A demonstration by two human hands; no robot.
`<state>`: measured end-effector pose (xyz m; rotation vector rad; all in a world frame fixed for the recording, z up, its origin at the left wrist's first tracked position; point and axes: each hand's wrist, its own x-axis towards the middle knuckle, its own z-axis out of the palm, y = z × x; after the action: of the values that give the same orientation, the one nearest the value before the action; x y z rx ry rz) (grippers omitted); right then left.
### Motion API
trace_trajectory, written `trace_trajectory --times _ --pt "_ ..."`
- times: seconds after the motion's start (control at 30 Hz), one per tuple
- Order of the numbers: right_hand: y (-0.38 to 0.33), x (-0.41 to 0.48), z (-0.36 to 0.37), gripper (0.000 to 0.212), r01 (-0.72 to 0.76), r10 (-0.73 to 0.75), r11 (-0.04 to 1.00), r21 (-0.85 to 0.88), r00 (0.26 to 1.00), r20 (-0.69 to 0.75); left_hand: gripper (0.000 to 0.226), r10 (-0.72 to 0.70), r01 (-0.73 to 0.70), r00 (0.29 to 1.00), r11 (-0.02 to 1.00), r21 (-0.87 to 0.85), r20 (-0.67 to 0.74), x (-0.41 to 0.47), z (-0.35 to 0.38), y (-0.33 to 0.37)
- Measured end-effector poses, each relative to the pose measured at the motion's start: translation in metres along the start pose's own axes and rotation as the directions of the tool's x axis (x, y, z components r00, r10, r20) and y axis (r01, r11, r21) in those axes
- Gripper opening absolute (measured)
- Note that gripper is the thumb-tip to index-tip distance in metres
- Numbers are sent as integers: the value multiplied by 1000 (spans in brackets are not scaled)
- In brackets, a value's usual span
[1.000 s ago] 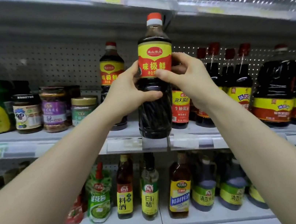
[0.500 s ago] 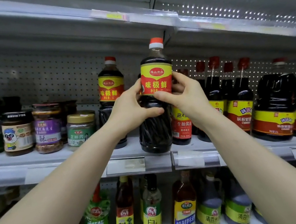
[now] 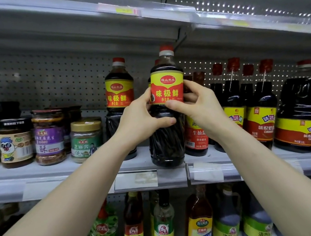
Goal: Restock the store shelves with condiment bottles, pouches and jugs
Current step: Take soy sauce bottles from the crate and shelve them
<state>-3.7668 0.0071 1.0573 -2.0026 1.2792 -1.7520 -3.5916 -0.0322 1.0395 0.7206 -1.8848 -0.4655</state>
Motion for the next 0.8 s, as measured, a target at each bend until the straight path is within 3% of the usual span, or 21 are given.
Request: trace_trajectory --times 0.8 --pt "43 19 15 56 5 -7 999 52 999 48 93 -37 55 992 985 161 -118 12 24 -30"
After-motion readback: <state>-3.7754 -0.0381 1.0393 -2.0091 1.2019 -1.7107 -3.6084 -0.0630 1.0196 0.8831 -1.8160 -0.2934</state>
